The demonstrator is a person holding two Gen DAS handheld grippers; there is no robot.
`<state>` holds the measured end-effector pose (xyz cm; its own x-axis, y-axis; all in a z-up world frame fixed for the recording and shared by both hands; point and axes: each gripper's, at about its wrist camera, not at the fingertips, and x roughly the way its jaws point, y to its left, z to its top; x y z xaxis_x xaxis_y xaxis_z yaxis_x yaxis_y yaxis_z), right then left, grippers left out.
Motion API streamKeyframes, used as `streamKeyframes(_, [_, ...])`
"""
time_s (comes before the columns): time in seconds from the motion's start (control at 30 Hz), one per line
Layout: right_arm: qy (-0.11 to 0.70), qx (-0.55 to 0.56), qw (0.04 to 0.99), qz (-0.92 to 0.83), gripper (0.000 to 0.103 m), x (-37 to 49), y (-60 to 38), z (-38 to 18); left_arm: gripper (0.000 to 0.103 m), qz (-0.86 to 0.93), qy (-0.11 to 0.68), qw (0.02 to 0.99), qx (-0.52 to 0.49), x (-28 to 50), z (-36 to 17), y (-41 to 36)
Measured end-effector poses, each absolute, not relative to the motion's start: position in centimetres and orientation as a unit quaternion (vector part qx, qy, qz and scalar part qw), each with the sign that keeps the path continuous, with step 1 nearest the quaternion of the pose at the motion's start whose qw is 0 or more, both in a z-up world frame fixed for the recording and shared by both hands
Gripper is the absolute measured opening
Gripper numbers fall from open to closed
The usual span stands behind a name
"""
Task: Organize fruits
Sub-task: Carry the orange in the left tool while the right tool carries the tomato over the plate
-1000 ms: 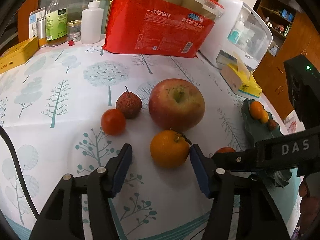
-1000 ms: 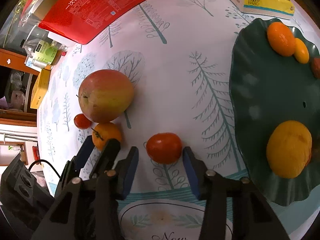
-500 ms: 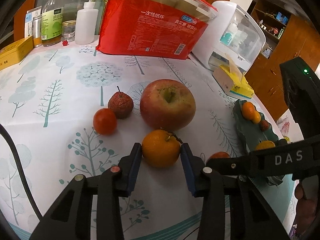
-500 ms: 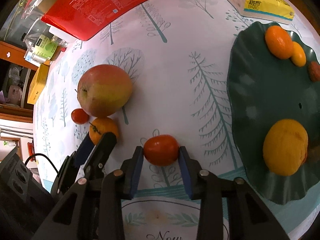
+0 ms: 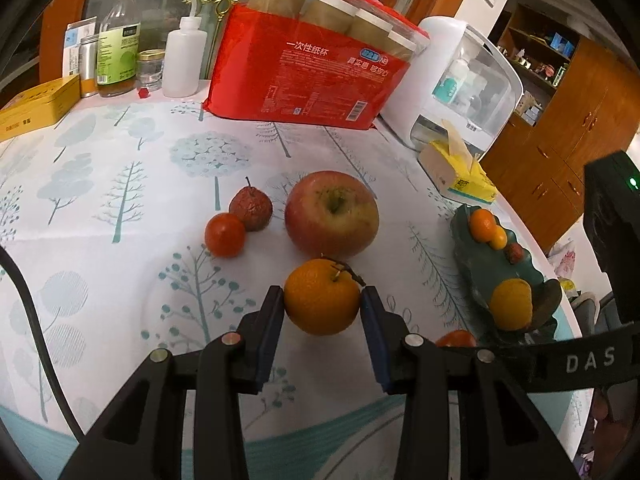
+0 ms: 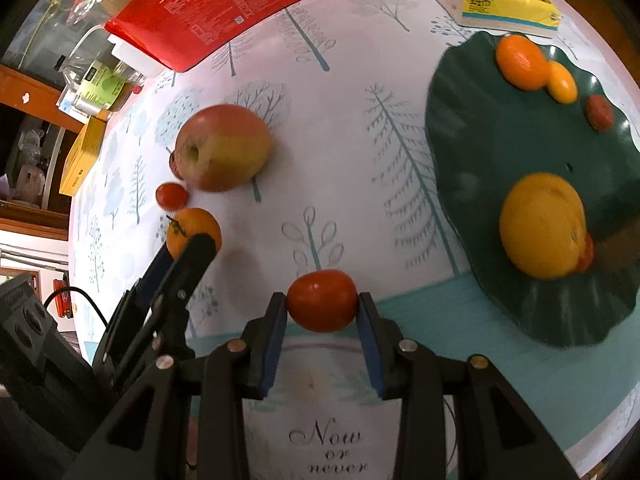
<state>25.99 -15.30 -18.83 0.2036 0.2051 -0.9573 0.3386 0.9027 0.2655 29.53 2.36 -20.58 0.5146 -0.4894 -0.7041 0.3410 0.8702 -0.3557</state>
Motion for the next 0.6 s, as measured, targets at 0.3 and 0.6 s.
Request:
streamKeyframes(0.3, [0.624, 0.22, 0.748, -0.045, 0.036, 22.6, -16.0, -17.5, 0.038, -0.235, 0.431, 0.868, -0.077, 26.0, -18.6, 2.9])
streamKeyframes(0.6, [0.615, 0.226, 0.755, -0.038, 0.036, 18.8, -17.2, -16.6, 0.038, -0.225, 0.425, 0.874, -0.065, 21.8, -15.9, 2.8])
